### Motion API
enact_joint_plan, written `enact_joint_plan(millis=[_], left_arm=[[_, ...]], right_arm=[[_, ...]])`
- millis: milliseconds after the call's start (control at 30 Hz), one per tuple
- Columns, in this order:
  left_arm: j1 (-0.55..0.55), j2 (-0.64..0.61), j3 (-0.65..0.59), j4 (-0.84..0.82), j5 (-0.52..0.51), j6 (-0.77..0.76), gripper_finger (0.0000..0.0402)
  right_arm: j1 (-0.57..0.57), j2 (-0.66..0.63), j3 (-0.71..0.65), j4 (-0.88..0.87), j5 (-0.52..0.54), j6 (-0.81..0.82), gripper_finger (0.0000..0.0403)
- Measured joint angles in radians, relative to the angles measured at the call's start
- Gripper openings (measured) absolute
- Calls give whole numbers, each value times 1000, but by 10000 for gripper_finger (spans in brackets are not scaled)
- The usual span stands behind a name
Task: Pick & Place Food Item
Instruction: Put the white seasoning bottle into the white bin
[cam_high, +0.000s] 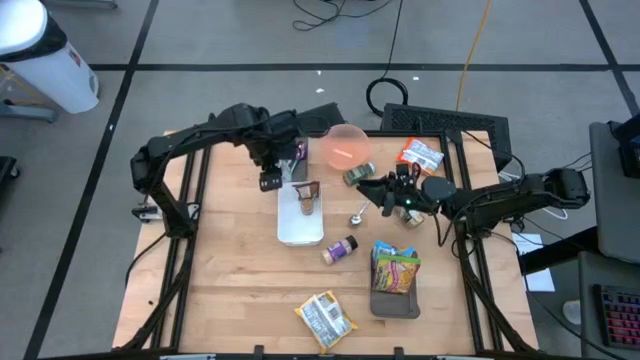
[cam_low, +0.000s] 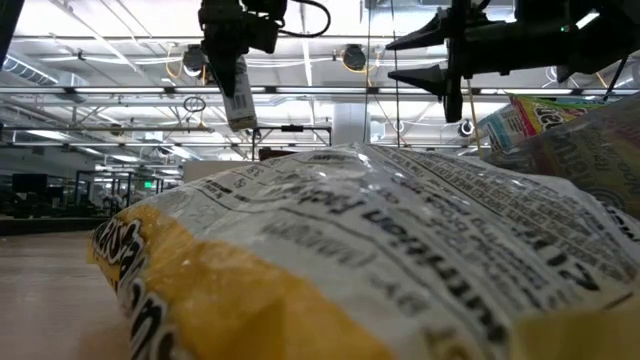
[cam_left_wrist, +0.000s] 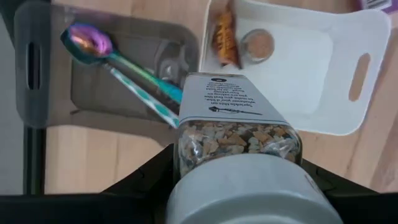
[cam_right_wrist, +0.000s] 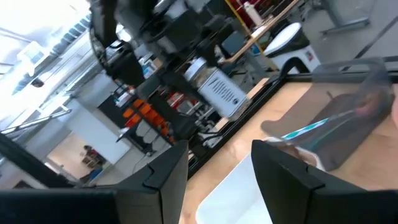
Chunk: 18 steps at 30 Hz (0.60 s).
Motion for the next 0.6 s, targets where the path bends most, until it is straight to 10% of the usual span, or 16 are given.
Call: enact_joint_plan(millis=[600], left_arm=[[-147,153,-1,12,26,-110,207]], right_arm=[[-223,0,0,1,-350,12,169]])
